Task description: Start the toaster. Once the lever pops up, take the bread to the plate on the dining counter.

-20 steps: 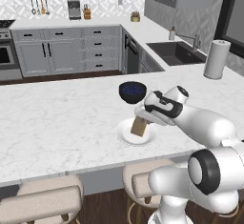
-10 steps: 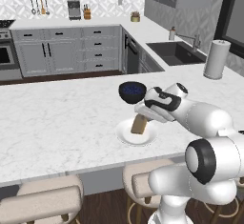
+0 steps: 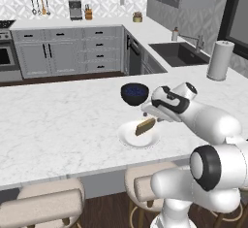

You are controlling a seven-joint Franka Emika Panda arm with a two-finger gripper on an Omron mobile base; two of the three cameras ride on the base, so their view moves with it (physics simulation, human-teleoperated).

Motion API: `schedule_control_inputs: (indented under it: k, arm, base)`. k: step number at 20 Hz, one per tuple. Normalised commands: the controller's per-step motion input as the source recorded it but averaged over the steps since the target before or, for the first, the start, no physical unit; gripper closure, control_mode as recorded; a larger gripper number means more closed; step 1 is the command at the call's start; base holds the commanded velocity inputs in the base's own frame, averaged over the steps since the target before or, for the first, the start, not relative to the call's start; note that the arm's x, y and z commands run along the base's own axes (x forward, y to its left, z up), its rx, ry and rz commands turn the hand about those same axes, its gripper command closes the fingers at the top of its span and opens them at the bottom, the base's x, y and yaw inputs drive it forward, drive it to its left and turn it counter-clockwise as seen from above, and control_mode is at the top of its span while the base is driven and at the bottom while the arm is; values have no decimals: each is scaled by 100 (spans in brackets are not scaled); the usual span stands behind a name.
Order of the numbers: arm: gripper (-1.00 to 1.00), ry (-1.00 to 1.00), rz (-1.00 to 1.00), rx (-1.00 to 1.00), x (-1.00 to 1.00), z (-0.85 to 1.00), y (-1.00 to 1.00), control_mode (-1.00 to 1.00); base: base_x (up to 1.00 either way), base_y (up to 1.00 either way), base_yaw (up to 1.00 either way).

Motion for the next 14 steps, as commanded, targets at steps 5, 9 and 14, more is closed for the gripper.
schedule_control_inputs:
  k: [5, 9, 14]
  arm:
    - [-100, 0, -8, -3, -30, 22, -33, -100]
    - [-100, 0, -15, -8, -23, 44, -1, -100]
    - [-100, 0, -15, -19, -32, 49, 24, -100]
  base:
    - [0, 0, 0]
    - [0, 0, 0]
    - [0, 0, 0]
